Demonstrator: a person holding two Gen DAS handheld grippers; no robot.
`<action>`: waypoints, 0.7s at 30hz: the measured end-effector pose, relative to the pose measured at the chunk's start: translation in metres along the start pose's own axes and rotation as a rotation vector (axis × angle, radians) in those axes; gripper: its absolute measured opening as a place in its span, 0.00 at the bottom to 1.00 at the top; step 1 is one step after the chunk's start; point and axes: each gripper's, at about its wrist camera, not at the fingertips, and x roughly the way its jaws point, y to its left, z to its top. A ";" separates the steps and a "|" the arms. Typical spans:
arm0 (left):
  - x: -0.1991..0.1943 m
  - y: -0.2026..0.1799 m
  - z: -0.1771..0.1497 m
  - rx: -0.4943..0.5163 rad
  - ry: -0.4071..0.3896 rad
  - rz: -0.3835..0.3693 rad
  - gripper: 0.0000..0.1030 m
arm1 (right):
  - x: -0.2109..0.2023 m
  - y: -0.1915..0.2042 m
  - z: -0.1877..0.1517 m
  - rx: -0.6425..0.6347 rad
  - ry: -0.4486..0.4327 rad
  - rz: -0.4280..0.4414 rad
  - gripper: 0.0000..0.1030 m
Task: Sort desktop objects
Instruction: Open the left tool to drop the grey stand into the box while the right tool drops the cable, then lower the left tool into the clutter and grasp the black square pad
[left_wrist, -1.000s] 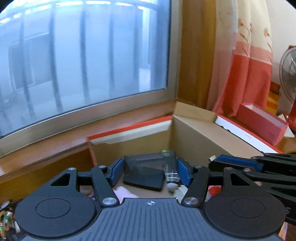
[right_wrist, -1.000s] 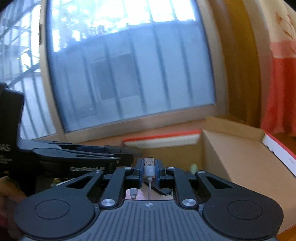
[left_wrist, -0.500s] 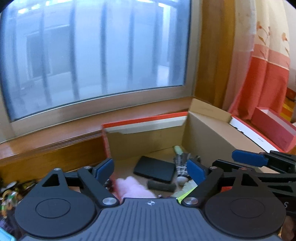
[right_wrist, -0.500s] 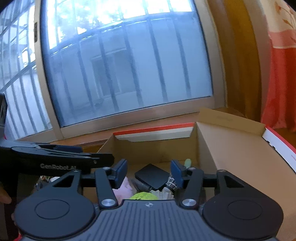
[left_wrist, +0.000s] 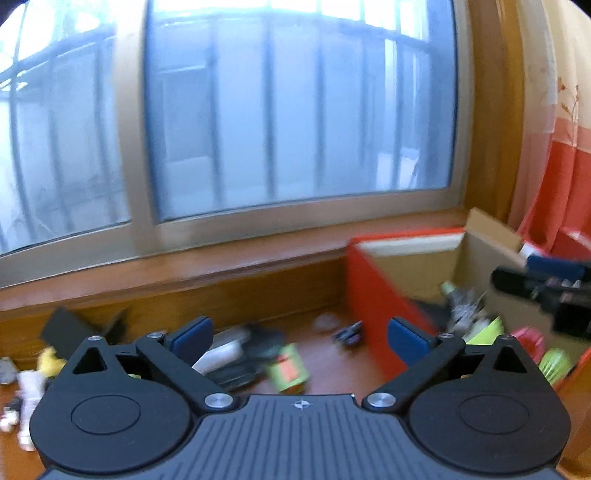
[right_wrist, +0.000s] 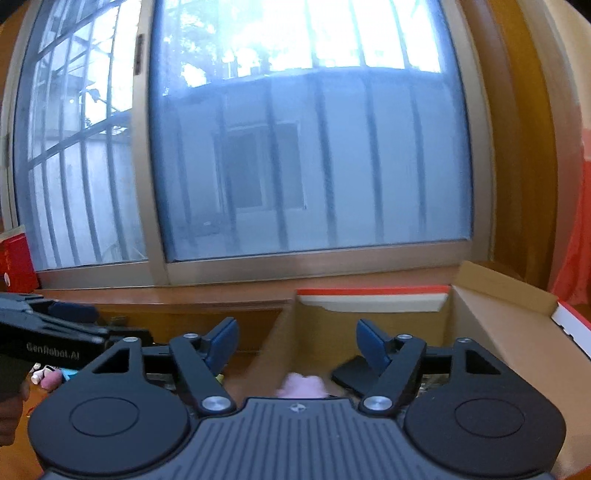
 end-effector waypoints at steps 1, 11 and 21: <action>-0.004 0.016 -0.005 0.005 0.006 0.010 0.99 | 0.000 0.013 -0.001 0.005 0.000 -0.009 0.72; -0.015 0.145 -0.049 0.046 0.049 0.135 1.00 | 0.013 0.165 -0.030 -0.012 0.074 0.012 0.74; 0.011 0.203 -0.055 0.115 0.050 0.165 1.00 | 0.037 0.249 -0.048 -0.097 0.187 0.065 0.79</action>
